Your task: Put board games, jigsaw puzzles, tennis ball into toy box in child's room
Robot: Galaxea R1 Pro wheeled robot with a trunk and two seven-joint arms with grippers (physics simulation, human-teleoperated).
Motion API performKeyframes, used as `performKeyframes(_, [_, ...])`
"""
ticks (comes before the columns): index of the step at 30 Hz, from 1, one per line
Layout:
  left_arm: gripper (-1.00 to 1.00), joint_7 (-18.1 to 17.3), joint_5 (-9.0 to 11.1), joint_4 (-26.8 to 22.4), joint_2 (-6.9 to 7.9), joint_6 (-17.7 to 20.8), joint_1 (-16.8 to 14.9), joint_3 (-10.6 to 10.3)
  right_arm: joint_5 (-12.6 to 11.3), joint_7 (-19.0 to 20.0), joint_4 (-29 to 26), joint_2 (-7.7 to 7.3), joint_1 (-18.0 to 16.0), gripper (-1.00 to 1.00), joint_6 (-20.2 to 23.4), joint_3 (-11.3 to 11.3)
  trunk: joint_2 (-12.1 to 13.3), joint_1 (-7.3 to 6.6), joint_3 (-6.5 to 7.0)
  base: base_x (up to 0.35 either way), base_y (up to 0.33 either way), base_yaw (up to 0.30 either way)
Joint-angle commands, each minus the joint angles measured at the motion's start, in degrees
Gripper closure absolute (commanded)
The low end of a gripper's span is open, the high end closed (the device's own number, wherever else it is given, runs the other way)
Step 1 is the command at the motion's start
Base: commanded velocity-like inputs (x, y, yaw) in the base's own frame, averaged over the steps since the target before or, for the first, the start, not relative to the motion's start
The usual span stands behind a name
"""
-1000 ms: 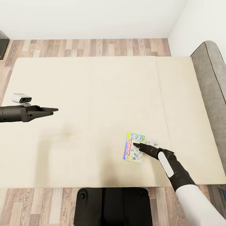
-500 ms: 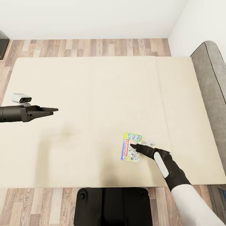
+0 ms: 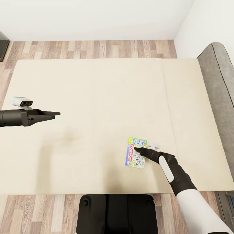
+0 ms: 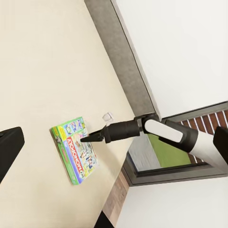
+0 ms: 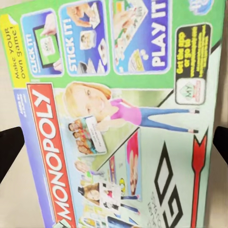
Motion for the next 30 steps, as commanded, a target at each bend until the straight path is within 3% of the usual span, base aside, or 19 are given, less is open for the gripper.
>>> performKeyframes(1, [-1.00,-0.22,-0.03,0.00,0.03,0.61,-0.02,-0.02,-0.03,0.06,-0.06,-0.04,-0.04,-1.00,0.22,0.07,-0.08,0.03,-0.06,0.000,0.000,0.000])
performKeyframes(30, [-1.00,-0.22,-0.03,0.00,0.03,0.61,-0.02,-0.02,-0.03,0.06,-0.06,0.91,-0.21,-1.00,0.21,0.16,-0.08,0.03,-0.06,0.000,0.006,0.000])
